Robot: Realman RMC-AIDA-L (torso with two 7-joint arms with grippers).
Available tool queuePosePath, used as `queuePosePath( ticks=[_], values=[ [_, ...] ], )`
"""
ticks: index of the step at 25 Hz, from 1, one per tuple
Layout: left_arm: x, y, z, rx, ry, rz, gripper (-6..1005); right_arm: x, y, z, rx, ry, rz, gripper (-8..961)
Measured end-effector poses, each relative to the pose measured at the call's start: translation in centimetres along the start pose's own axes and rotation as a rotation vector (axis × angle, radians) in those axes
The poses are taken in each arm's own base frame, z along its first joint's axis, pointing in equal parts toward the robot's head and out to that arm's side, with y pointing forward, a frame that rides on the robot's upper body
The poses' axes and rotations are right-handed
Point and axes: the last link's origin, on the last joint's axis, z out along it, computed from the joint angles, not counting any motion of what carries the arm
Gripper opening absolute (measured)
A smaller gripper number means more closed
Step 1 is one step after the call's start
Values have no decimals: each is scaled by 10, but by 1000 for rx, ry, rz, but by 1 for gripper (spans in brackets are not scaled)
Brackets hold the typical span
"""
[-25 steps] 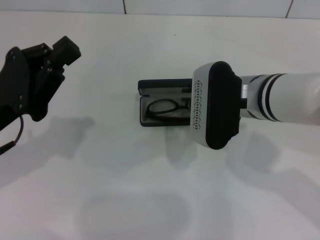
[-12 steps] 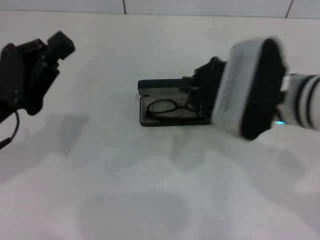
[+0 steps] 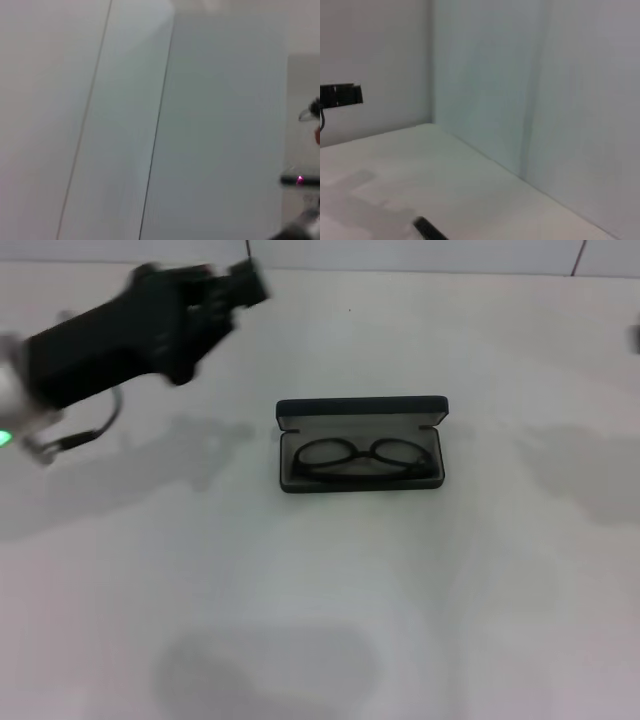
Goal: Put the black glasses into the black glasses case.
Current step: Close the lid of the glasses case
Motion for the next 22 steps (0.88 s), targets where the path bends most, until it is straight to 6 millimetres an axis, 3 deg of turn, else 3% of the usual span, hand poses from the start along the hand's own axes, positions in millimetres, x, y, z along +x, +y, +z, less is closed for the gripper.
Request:
queuePosePath(
  ticks=[1,4,11,22],
  values=[
    [-1,-8,14,-6,-50,-6,48,11,-9,-17,14,1,30,133],
    [-8,-24,43,1,-188,-22,93,38,-18,-41,26,5,90,135],
    [-38,-41,90,29,-489,31,173,81,-19,-56,-6,-130,223,140],
    [-61,-47,102,100,-644,59,192,114,-17,-51,-16,-258,305,148]
  ],
)
